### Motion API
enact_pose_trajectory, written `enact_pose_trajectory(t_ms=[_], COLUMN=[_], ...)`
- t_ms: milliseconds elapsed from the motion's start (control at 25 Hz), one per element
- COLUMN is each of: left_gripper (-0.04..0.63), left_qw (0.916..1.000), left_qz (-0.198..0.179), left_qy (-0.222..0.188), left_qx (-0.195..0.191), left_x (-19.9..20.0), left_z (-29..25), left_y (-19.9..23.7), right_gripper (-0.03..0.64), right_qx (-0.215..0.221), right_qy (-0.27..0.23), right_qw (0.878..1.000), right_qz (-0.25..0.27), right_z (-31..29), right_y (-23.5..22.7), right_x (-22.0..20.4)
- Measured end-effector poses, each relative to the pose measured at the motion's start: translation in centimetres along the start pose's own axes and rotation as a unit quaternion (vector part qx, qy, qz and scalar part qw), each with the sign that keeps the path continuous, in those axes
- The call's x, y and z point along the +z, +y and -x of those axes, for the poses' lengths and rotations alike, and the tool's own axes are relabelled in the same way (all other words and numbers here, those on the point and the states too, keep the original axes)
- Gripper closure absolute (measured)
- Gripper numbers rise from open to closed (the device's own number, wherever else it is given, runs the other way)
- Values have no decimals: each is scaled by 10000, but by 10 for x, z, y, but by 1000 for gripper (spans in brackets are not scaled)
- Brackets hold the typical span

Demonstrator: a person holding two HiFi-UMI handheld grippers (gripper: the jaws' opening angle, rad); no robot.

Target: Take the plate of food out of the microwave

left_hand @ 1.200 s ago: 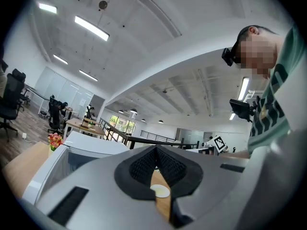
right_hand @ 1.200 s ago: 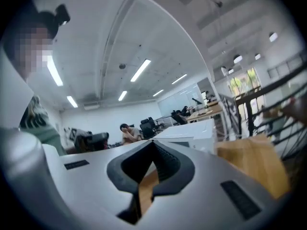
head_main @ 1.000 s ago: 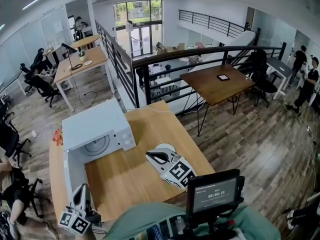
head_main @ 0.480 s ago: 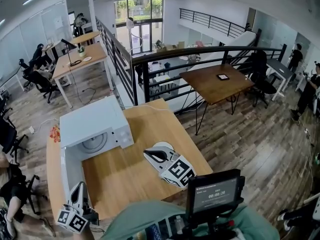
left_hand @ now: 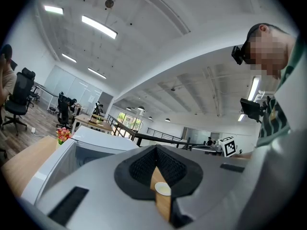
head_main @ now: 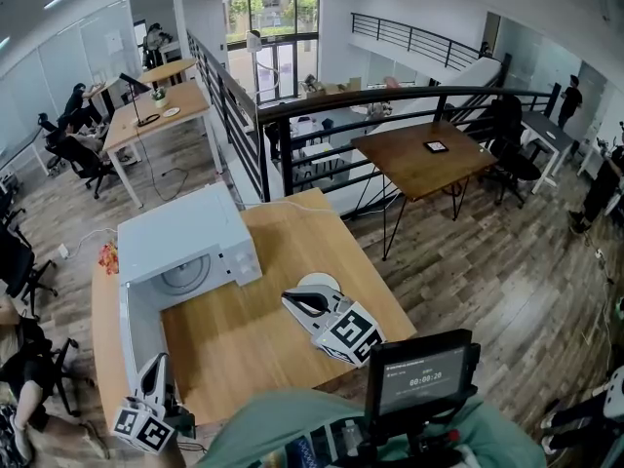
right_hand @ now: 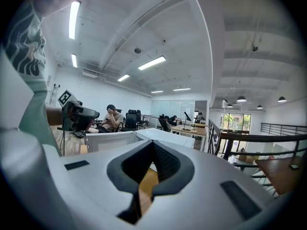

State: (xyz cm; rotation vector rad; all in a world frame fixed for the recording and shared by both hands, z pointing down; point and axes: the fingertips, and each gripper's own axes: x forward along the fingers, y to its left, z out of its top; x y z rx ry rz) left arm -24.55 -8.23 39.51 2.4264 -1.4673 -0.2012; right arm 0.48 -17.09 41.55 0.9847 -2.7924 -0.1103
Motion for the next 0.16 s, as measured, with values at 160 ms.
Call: enact_pose_trajectory(t_ms=[160], left_gripper=[603], left_qw=[10000], left_qz=[-2], left_qy=[5], left_qx=[-30], left_x=[-4], left_z=[0], left_y=[-1], right_gripper=[611], right_qx=[-12], right_qy=[0], right_qw=[10000], right_qz=[10], right_z=[2], right_y=[1], right_x=[-3])
